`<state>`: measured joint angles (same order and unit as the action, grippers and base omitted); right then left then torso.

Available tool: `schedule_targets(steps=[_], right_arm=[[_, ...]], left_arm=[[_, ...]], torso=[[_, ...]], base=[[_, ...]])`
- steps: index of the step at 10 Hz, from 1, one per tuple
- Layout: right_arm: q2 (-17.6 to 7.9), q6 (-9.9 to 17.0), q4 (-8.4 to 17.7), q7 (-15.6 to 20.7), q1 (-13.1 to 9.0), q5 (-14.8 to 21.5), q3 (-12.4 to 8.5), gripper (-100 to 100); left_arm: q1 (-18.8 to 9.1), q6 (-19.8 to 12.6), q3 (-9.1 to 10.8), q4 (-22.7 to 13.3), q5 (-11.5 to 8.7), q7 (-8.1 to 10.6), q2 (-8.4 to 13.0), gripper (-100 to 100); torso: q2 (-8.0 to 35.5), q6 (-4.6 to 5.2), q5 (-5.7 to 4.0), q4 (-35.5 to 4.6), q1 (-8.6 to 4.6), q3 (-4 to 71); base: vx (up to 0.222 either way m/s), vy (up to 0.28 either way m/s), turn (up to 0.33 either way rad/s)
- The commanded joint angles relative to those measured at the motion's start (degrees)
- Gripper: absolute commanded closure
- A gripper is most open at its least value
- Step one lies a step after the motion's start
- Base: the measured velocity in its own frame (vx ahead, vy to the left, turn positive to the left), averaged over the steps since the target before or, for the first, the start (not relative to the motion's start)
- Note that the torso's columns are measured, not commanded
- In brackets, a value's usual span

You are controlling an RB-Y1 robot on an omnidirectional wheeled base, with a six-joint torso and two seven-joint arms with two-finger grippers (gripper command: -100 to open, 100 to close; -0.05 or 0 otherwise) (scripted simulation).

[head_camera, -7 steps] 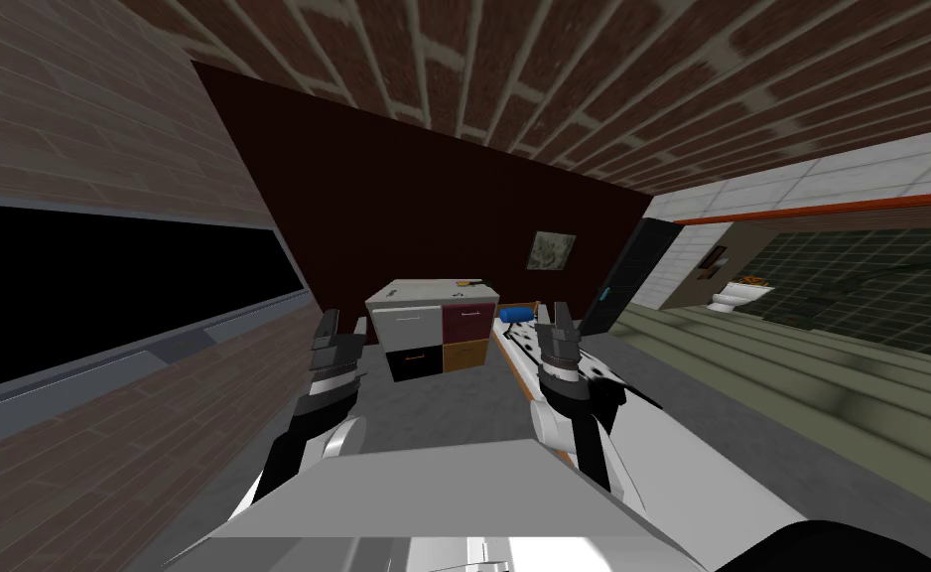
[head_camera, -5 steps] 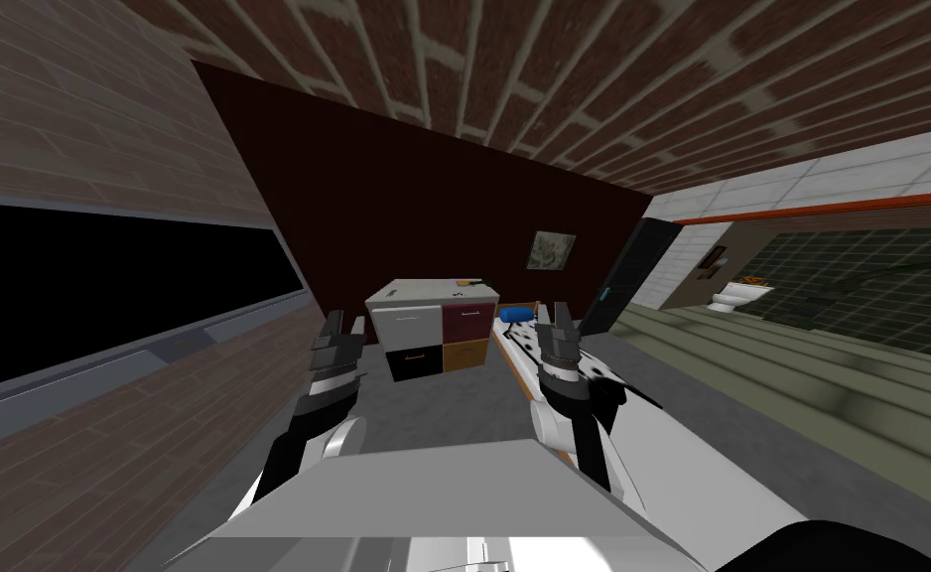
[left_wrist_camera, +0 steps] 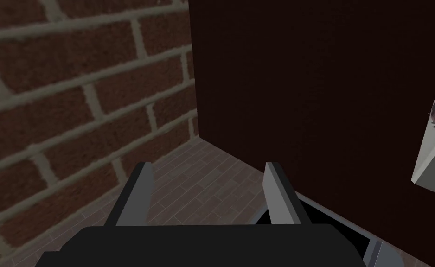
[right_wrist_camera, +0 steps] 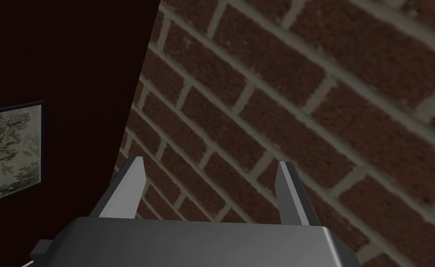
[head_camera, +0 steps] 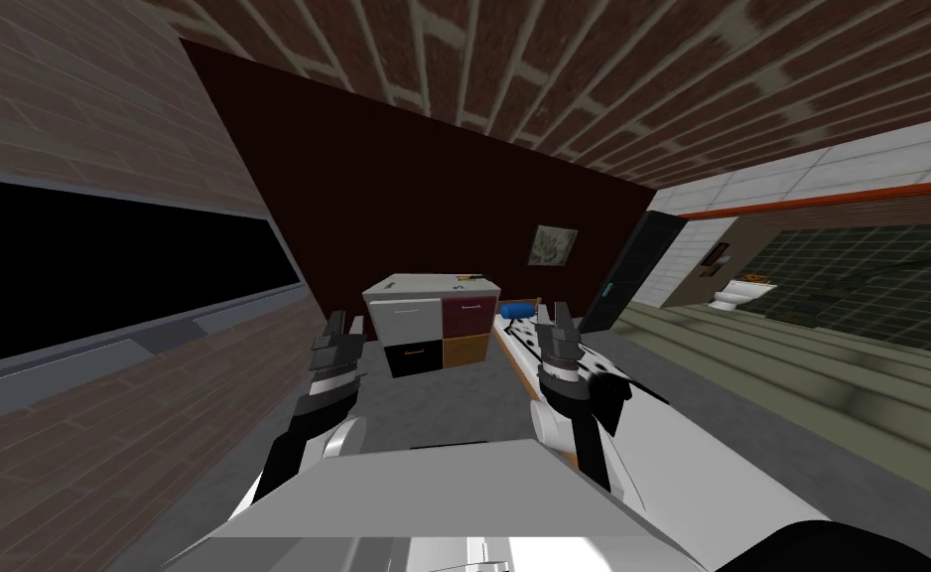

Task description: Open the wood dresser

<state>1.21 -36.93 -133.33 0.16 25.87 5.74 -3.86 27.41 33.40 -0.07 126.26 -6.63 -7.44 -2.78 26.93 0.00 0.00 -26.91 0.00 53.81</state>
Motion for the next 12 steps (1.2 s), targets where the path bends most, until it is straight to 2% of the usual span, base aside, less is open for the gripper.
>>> schedule_targets(steps=[1, 2, 3, 4, 8, 12], right_arm=[[0.0, 0.0, 0.0, 0.0, 0.0, 0.0, 0.0, 0], [0.0, 0.0, 0.0, 0.0, 0.0, 0.0, 0.0, 0], [0.0, 0.0, 0.0, 0.0, 0.0, 0.0, 0.0, 0], [0.0, 0.0, 0.0, 0.0, 0.0, 0.0, 0.0, 0], [0.0, 0.0, 0.0, 0.0, 0.0, 0.0, 0.0, 0], [0.0, 0.0, 0.0, 0.0, 0.0, 0.0, 0.0, 0]], left_arm=[[0.0, 0.0, 0.0, 0.0, 0.0, 0.0, 0.0, 0], [0.0, 0.0, 0.0, 0.0, 0.0, 0.0, 0.0, 0], [-0.2, -0.2, 0.03, -0.6, 0.0, 0.02, 2.9, -100], [-0.2, -0.2, 0.03, -0.6, 0.0, 0.02, 3.2, -100], [-1.4, -1.5, 0.2, -3.6, 0.1, 0.09, 10.1, -100], [-3.3, -3.5, 0.48, -8.4, 0.3, 0.19, 13.0, -100]], torso=[[4.2, 0.0, 0.0, -4.2, 0.0, 8.5], [8.5, 0.0, 0.0, -8.5, 0.0, 16.9], [12.7, 0.0, 0.0, -12.7, 0.0, 25.4], [14.6, 0.0, 0.0, -14.6, -0.02, 29.3], [15.3, 0.0, -0.03, -15.3, -0.1, 30.8], [15.5, 0.0, 0.0, -15.4, -0.02, 30.7]], base=[[0.0, 0.0, 0.0], [0.0, 0.0, 0.0], [0.024, -0.015, -0.002], [0.025, -0.023, 0.0], [0.061, -0.06, -0.002], [0.091, -0.099, -0.004]])
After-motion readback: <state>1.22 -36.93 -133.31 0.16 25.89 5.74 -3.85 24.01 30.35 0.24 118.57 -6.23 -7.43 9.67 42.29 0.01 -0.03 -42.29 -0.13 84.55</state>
